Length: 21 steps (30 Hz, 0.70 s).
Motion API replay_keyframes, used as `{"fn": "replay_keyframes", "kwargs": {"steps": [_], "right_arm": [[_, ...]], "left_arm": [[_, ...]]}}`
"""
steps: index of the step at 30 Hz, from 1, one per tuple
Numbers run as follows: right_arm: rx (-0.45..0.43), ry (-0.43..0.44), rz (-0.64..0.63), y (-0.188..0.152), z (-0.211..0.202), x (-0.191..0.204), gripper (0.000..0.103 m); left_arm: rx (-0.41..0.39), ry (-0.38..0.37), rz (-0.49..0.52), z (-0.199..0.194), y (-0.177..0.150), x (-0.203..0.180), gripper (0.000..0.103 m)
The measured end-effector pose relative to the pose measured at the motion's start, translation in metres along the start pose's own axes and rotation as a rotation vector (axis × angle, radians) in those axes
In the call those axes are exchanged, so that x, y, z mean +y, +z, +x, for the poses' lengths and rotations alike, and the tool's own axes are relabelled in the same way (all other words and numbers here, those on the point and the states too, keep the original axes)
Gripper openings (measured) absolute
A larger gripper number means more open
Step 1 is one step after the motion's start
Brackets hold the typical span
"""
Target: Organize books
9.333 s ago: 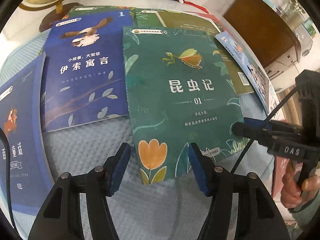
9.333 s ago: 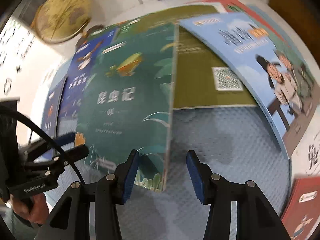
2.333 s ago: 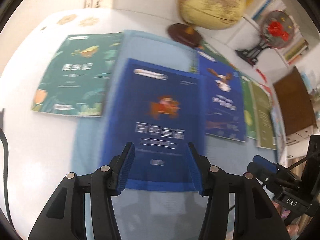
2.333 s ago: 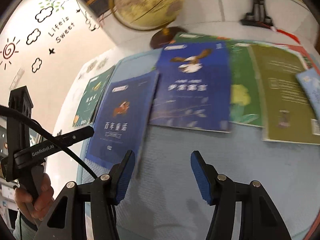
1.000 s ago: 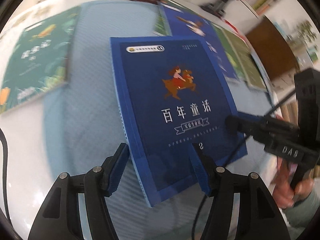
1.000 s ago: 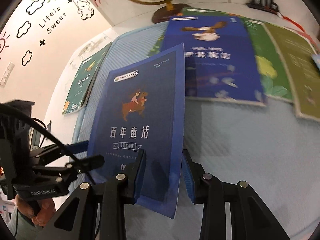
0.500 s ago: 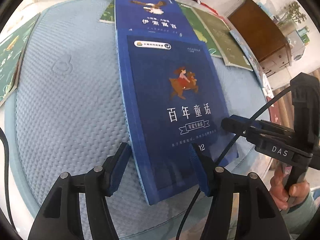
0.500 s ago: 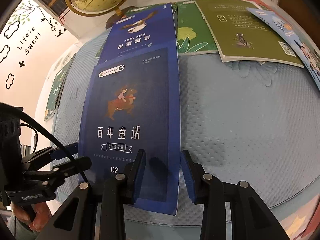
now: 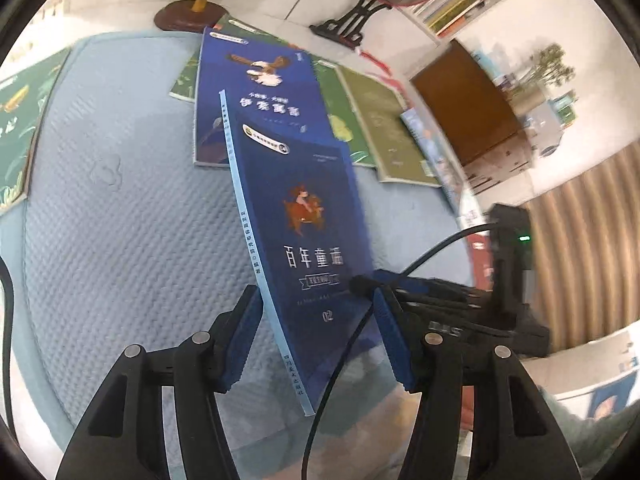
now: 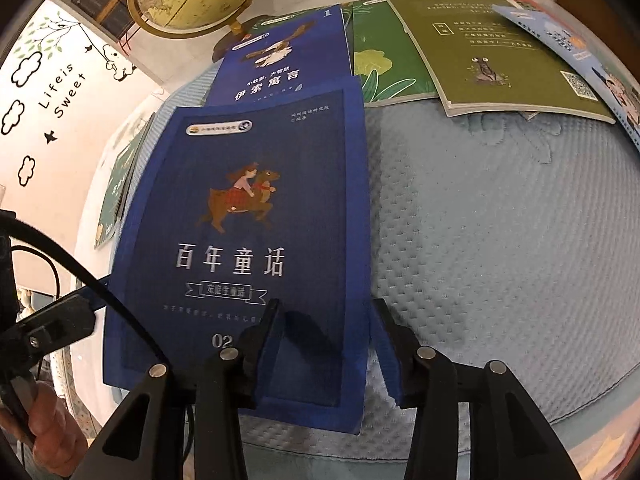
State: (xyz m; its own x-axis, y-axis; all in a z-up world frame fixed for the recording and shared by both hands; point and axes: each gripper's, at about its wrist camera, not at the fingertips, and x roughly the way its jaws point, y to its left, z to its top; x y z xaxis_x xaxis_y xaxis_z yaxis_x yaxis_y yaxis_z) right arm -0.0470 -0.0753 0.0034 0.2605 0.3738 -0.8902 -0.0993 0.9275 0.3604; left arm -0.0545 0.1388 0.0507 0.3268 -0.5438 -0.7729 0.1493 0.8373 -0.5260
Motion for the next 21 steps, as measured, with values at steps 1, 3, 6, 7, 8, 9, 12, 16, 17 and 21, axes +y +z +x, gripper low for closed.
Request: {"fn": "replay_keyframes", "kwargs": {"steps": [1,3,6,7,8,9,12,16,17,21], "right_arm": [[-0.002,-0.001,-0.004,-0.001,-0.001,0.000,0.045],[-0.008,-0.002,-0.010,-0.002,-0.001,0.000,0.047],[-0.018,0.010,-0.011,-0.006,-0.002,-0.001,0.048],[-0.020,0.010,-0.015,-0.009,-0.004,-0.003,0.048],[-0.022,0.009,-0.019,-0.011,-0.006,-0.003,0.048],[-0.025,0.008,-0.026,-0.012,-0.006,-0.003,0.049],[-0.030,0.018,-0.030,-0.019,-0.010,-0.003,0.052],[-0.028,0.033,-0.038,-0.024,-0.013,-0.005,0.054],[-0.025,0.036,-0.042,-0.024,-0.014,-0.005,0.054],[0.003,0.079,-0.018,-0.019,-0.017,-0.011,0.054]], "left_arm": [[-0.004,0.021,-0.005,0.003,-0.001,0.003,0.051],[-0.010,0.035,-0.036,0.007,-0.002,0.012,0.048],[-0.019,-0.063,-0.143,0.001,0.000,0.028,0.047],[-0.031,-0.119,-0.181,-0.004,0.000,0.032,0.047],[-0.043,-0.170,-0.213,-0.008,0.000,0.035,0.047],[-0.049,-0.199,-0.233,-0.010,0.000,0.036,0.047],[-0.052,-0.196,-0.286,-0.005,-0.001,0.042,0.045],[-0.017,-0.156,-0.336,0.014,-0.005,0.044,0.019],[-0.009,-0.125,-0.327,0.020,-0.006,0.039,0.017],[0.016,-0.061,-0.319,0.036,-0.009,0.030,0.013]]}}
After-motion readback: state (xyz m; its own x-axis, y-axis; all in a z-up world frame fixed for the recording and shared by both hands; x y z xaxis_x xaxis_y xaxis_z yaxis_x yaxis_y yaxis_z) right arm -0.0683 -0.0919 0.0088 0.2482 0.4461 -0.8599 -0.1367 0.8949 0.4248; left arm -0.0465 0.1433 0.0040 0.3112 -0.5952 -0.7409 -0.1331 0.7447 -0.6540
